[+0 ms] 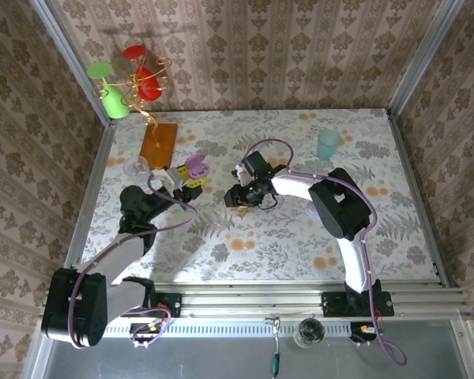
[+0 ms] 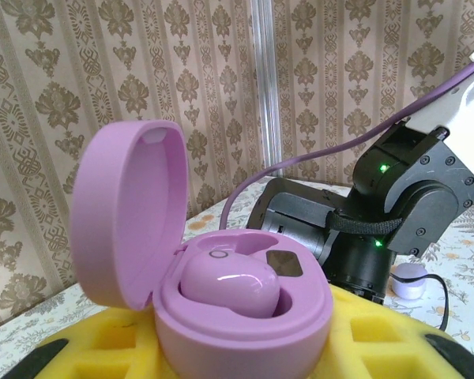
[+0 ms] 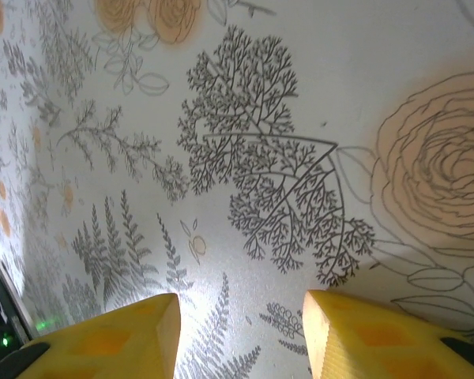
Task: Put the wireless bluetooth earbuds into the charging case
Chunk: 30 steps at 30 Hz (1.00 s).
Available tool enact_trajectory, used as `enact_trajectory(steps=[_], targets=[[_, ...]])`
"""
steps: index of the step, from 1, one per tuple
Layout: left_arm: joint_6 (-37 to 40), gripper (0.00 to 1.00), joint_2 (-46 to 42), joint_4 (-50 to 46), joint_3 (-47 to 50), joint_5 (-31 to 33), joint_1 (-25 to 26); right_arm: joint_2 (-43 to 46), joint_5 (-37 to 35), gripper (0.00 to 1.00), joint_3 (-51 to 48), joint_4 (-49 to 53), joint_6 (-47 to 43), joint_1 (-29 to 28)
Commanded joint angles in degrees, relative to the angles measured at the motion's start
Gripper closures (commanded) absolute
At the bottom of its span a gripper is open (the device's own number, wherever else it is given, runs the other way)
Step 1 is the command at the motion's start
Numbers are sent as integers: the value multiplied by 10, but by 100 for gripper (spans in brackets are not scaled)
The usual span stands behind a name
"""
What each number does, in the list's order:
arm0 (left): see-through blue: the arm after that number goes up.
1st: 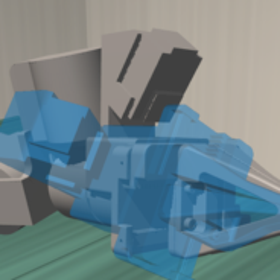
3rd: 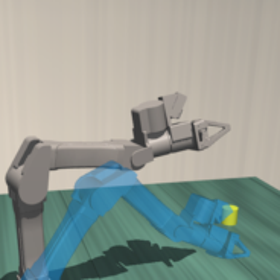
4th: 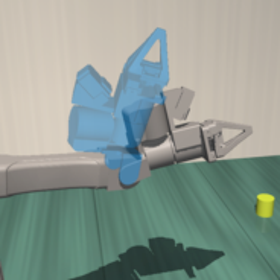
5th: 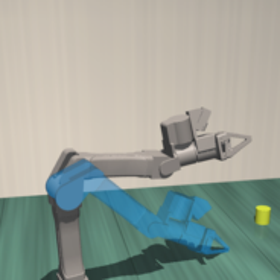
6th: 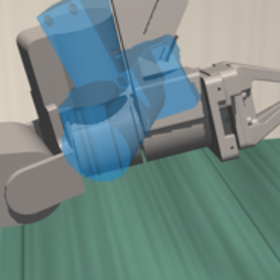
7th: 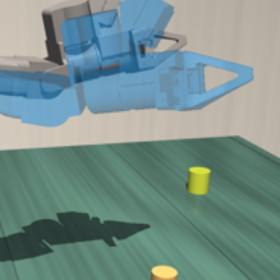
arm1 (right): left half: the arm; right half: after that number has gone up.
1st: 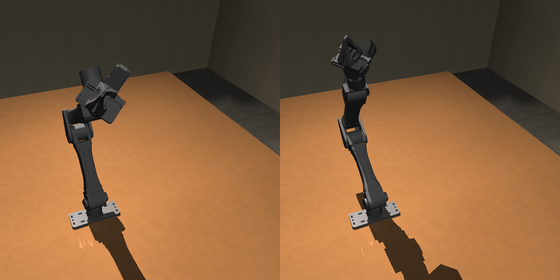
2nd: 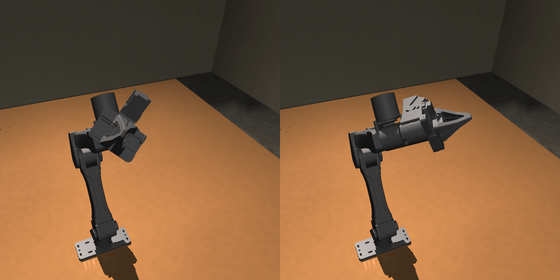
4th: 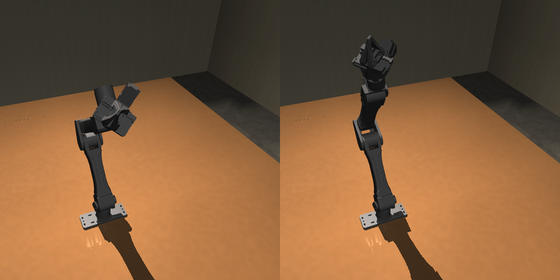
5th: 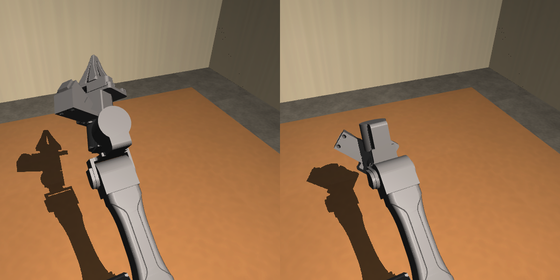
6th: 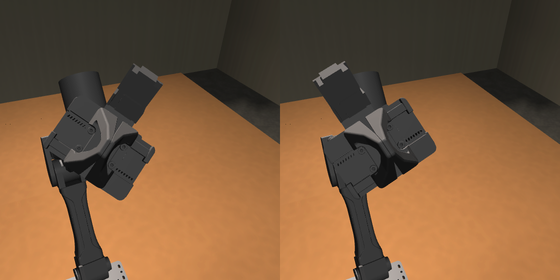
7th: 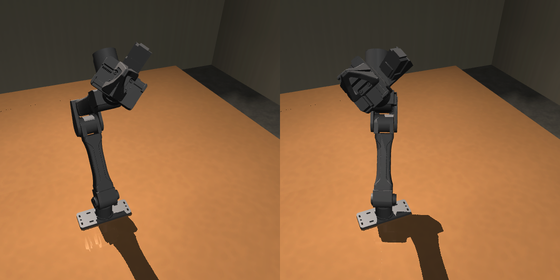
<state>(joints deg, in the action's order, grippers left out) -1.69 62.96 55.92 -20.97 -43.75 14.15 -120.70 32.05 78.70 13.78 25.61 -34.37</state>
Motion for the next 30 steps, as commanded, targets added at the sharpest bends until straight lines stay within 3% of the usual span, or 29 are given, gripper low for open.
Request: enact_trajectory(steps=[1, 30], targets=[[-4, 67, 6, 19, -5, -15, -3, -11, 35, 53, -12, 61, -42, -5], [-10, 68, 41, 36, -18, -23, 3, 145, 20, 56, -185, -3, 17, -25]])
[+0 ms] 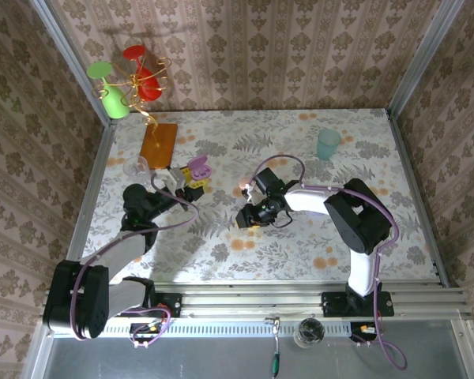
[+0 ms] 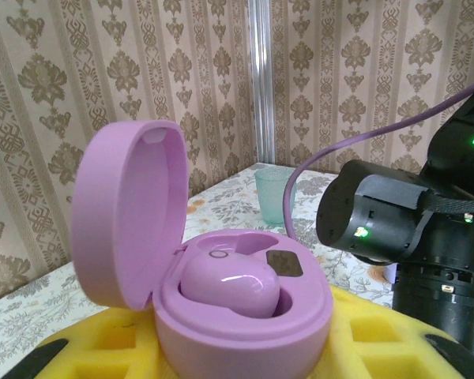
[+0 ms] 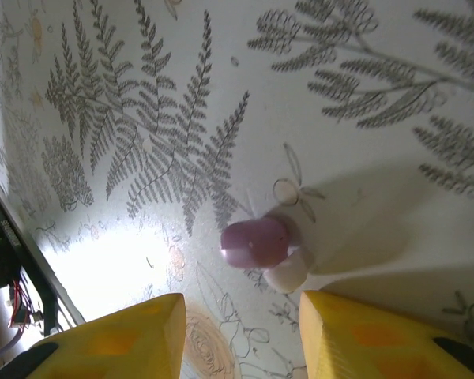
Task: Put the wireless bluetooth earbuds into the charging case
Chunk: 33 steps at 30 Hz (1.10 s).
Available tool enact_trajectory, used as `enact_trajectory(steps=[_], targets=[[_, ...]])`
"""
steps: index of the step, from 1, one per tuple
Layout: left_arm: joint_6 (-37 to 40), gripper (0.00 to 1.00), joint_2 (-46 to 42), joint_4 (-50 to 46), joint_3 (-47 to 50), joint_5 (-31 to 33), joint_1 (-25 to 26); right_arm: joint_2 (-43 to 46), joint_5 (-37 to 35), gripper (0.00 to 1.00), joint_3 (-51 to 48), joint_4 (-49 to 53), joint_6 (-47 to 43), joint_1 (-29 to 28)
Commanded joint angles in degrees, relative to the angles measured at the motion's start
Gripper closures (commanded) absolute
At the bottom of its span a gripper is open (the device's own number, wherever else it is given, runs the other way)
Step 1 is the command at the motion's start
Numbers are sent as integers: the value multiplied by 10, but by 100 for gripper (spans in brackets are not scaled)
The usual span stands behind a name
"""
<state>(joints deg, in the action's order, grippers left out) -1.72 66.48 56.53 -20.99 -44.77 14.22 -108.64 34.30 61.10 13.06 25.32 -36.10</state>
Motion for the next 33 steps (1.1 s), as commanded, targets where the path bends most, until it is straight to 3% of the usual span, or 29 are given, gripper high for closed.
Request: enact_trajectory(steps=[1, 7, 18, 23, 33], targets=[[-13, 68, 8, 35, -17, -12, 2, 34, -13, 57, -10, 2, 24, -8], [-18, 68, 10, 40, -15, -13, 2, 54, -86, 57, 22, 52, -7, -1], [-23, 68, 15, 52, -23, -9, 3, -106, -28, 56, 193, 119, -57, -10], [-27, 68, 16, 52, -29, -16, 3, -126, 12, 55, 197, 148, -87, -8], [-29, 68, 17, 50, -26, -17, 4, -89, 7, 55, 133, 160, -127, -1]])
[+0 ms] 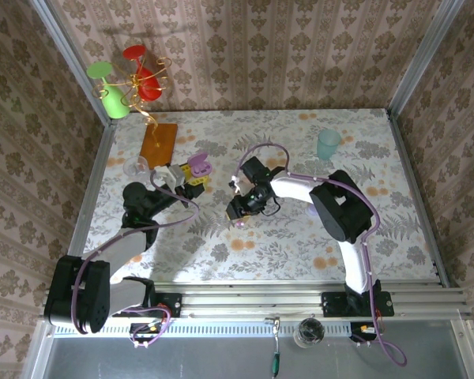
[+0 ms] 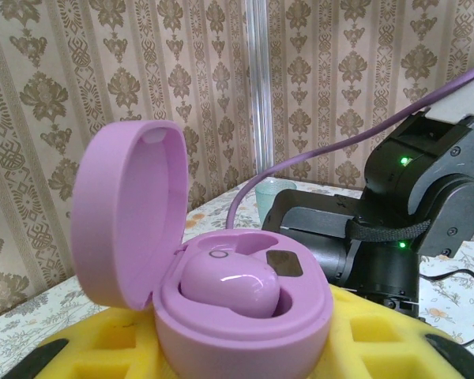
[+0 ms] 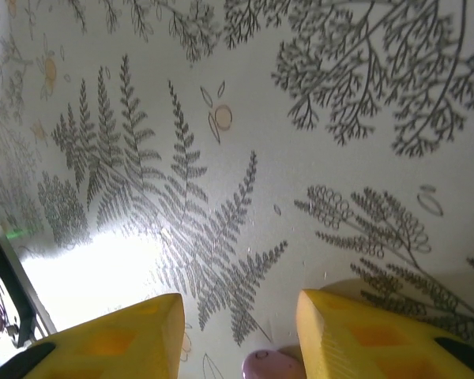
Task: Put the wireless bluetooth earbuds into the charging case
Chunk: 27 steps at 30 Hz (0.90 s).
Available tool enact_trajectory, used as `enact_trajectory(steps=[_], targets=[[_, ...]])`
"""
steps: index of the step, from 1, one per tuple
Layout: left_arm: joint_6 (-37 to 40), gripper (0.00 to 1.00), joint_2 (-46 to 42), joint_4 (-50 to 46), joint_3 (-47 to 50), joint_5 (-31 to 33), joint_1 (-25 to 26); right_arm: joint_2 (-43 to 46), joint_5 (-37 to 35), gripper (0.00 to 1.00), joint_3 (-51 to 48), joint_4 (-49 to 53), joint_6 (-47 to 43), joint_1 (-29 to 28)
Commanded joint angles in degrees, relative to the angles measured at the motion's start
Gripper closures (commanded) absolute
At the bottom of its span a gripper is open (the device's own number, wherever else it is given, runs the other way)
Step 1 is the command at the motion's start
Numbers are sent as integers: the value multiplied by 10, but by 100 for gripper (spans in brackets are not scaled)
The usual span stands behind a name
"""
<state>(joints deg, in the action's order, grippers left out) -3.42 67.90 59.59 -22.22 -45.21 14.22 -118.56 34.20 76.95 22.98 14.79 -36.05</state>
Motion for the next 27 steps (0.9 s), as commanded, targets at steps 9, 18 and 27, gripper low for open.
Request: enact_trajectory(steps=[9, 18, 27], targets=[[-14, 68, 3, 18, -14, -14, 5, 39, 6, 57, -61, 59, -28, -3], [-14, 68, 12, 19, -20, -16, 10, 26, -10, 64, -60, 48, -11, -7], [-11, 68, 16, 15, -22, -17, 15, 8, -27, 74, -50, 46, 32, -7]])
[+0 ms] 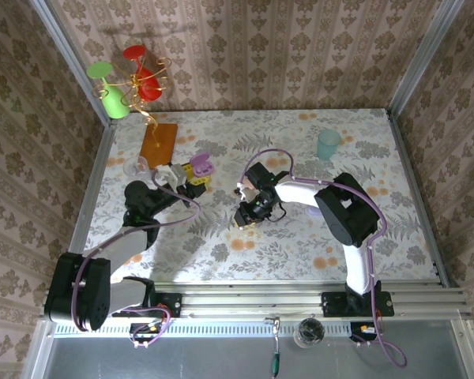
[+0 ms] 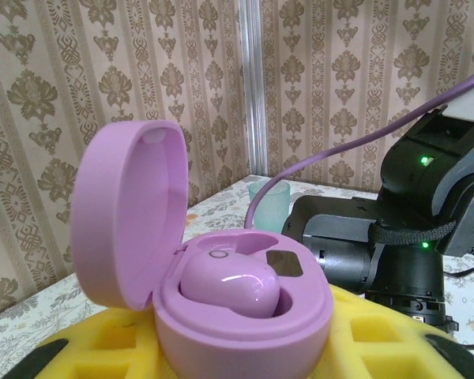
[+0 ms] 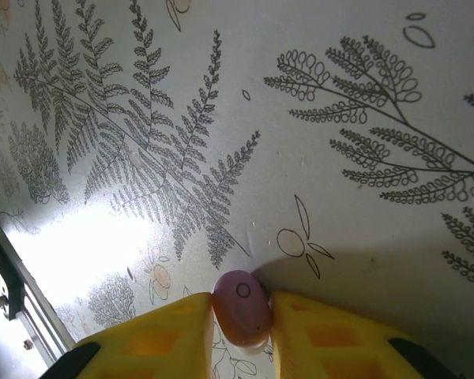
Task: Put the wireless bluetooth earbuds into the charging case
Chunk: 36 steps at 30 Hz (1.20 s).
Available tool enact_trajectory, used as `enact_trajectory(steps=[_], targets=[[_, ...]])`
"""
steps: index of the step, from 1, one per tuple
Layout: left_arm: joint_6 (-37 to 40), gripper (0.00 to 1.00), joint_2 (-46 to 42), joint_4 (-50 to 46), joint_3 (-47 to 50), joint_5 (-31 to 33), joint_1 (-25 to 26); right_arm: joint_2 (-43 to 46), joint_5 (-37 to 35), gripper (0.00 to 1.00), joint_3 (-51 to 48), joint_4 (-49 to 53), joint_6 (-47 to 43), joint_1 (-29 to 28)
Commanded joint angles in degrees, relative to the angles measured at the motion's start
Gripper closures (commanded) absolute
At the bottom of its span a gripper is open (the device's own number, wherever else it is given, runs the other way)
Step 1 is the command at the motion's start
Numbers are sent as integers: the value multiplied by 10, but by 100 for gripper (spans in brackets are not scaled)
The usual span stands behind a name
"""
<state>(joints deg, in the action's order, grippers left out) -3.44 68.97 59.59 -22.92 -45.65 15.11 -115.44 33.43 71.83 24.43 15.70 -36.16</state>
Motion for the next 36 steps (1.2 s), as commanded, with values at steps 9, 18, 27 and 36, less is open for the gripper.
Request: enact_trajectory(steps=[9, 18, 27, 36], targets=[[-5, 68, 11, 14, -15, -9, 15, 63, -54, 79, -49, -28, 47, -5], [-12, 68, 16, -3, -21, -46, 18, 215, -101, 80, -50, -14, 27, -4], [-21, 68, 13, -36, -33, -104, 17, 303, -102, 80, 70, 80, -19, -22], [-73, 68, 38, 0, -47, -170, 18, 282, -102, 80, 175, 125, -57, -43]])
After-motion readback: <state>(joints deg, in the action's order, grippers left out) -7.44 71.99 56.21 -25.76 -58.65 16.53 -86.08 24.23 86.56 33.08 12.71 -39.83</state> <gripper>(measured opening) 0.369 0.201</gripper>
